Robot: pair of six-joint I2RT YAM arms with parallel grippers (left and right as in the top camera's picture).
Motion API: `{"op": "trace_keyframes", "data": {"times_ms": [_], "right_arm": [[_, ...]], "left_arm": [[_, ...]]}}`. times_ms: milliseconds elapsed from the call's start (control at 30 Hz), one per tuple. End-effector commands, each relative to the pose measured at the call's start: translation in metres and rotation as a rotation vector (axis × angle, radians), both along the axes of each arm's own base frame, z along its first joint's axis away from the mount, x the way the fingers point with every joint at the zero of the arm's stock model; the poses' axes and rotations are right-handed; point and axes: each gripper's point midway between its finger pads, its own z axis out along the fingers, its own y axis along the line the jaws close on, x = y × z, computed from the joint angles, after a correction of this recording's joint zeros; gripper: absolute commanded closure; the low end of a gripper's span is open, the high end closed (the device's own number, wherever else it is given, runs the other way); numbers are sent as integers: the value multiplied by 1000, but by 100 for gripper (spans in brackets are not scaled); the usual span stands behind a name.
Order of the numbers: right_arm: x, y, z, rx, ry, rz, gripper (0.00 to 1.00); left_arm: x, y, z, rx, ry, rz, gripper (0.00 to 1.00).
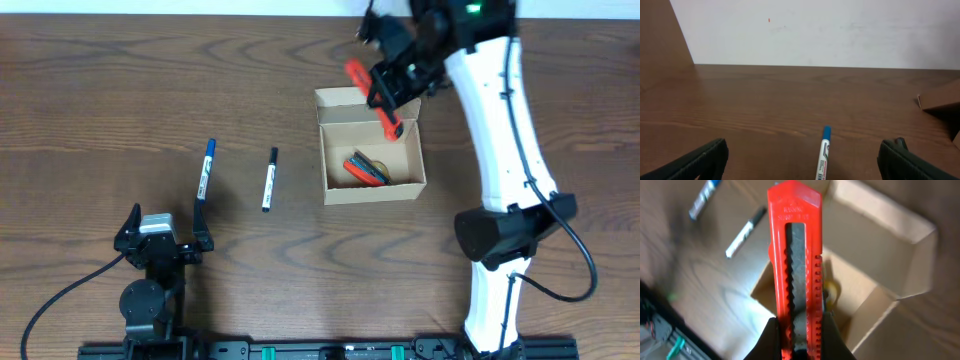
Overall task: Pack container
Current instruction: 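Carry the orange box cutter into the box and open the right gripper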
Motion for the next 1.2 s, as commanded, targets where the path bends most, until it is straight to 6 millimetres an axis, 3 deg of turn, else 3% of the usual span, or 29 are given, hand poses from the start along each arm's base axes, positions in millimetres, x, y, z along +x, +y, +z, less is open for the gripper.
{"op": "trace_keyframes", "data": {"times_ms": [0,267,700,867,1167], "right_arm": [[-4,2,-29,-76,49,19,98],[-14,-3,-94,-163,162,21,98],[-22,-8,-166,-194,214,39,99],[-25,-9,-177,-196,218,45,99],[-22,-7,-179,-191,205,46,99]], "left_arm": [[-1,-2,-18,7,59,-14,5],[-1,-2,-18,7,59,-14,5],[-1,-2,-18,7,59,-14,5],[-1,-2,-18,7,59,-14,5],[-1,-2,-18,7,59,-14,5]]}}
